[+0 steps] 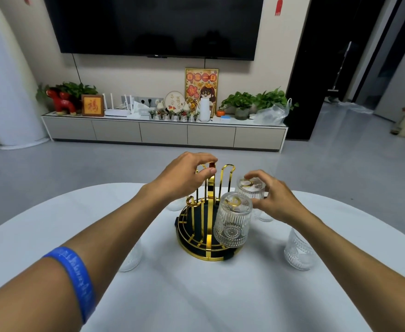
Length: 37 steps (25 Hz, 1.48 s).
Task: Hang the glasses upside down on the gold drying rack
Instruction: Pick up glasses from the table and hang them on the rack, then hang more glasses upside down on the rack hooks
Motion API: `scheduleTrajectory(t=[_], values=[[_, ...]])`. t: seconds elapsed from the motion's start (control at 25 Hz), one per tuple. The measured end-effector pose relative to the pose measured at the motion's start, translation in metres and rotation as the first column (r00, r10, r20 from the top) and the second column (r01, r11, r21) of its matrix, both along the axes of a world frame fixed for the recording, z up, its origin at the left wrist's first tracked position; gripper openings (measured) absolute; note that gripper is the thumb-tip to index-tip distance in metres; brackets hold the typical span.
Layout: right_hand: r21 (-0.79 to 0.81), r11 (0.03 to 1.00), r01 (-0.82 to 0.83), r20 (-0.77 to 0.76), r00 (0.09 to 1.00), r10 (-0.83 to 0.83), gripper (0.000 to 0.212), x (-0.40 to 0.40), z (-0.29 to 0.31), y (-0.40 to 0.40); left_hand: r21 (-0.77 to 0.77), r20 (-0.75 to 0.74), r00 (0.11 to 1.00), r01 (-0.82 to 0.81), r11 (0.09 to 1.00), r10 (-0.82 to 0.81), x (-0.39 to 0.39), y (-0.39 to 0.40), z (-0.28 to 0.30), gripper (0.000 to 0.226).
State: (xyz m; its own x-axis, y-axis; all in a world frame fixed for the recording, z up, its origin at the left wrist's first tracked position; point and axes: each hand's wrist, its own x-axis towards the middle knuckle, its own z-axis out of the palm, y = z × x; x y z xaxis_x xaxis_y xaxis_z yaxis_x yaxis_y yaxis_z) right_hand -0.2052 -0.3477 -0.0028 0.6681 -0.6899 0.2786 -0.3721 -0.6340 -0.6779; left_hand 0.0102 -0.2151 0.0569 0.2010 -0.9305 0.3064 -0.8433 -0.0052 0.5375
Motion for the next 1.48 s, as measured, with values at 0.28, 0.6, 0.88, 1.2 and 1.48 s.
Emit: scheduleTrajectory(t=[0.28, 0.6, 0.88, 1.2, 1.48], values=[[-0.051, 0.986, 0.158, 0.088, 0.984, -0.153, 0.07, -0.052, -0.001, 0.032, -0.01, -0.026, 0.997, -0.069, 0.998, 0.069, -0.038, 0.011, 0.006, 0.044], [0.315, 0.746, 0.587, -0.152, 0.807, -0.571, 0.109, -0.109, -0.065, 0.048, -0.153, -0.584, 0.812, -0.104, 0.983, -0.005, -0.177, 0.085, -0.063, 0.03], [0.649, 0.732, 0.21, 0.267, 0.837, -0.477, 0.079, -0.099, -0.029, 0.096, 0.34, -0.764, 0.584, 0.002, 0.94, 0.275, -0.171, 0.108, -0.066, 0.035], [0.515, 0.774, -0.368, 0.539, 0.842, 0.042, 0.073, -0.031, 0.046, 0.165, -0.169, -0.984, -0.008, -0.233, 0.958, -0.176, -0.123, 0.134, -0.022, 0.052], [-0.188, 0.982, -0.025, -0.082, 0.997, 0.009, 0.049, 0.047, 0.084, 0.102, -0.293, -0.739, 0.671, -0.397, 0.869, 0.057, -0.019, 0.112, 0.0, 0.052]])
